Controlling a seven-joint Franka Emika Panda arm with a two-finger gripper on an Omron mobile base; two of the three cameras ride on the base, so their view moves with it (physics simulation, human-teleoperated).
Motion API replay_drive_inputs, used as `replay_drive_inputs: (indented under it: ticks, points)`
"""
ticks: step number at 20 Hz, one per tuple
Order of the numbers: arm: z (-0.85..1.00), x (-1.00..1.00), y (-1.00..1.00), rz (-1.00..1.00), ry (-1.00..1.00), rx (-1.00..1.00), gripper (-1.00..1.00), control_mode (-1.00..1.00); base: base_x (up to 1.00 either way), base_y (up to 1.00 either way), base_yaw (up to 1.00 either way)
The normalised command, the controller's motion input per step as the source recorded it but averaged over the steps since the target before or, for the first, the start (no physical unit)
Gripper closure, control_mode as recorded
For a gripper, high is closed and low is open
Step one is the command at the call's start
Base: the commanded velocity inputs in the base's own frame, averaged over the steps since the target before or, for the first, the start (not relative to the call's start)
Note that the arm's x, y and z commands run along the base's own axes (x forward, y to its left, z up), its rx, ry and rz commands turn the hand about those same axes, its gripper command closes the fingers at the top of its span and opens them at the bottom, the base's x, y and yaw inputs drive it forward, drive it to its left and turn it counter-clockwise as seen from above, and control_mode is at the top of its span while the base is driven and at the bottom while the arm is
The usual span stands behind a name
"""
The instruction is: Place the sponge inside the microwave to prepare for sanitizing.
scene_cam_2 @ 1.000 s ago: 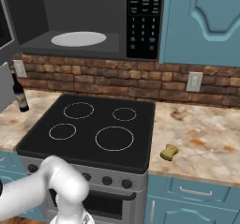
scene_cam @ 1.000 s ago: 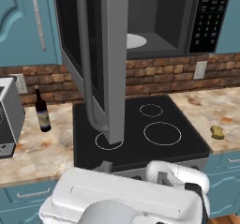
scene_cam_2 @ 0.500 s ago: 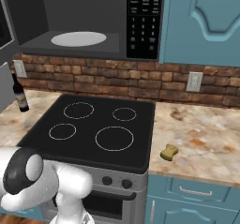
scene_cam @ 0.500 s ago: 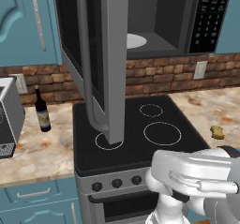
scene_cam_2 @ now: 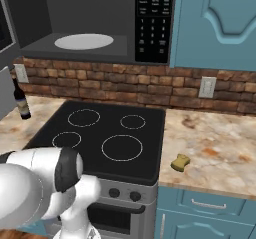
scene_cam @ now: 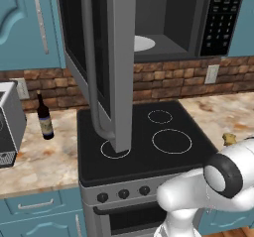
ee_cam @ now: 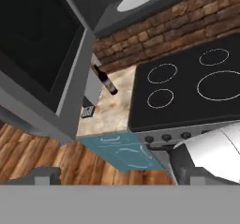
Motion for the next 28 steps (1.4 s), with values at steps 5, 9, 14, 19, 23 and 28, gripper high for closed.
replay_drive_inputs:
  ticks: [5, 9, 14, 19, 23, 28]
  points:
    - [0.27, -0.06, -1.0, -0.02, 0.25, 0.4, -1.0, -1.0, 0.0, 0.0, 0.0]
    - [-0.13, 0.59, -0.9, -0.05, 0.26, 0.06, -1.0, -1.0, 0.0, 0.0, 0.0]
    - [-0.04, 0.54, -0.36, 0.01, 0.21, 0.0, -1.0, -1.0, 0.0, 0.0, 0.0]
    - [-0.02, 0.07, -0.02, 0.0, 0.31, -0.09, -1.0, -1.0, 0.0, 0.0, 0.0]
    - [-0.18, 0.0, 0.0, 0.0, 0.15, -0.24, -1.0, -1.0, 0.0, 0.0, 0.0]
    - [-0.18, 0.0, 0.0, -0.05, 0.3, -0.37, -1.0, -1.0, 0.0, 0.0, 0.0]
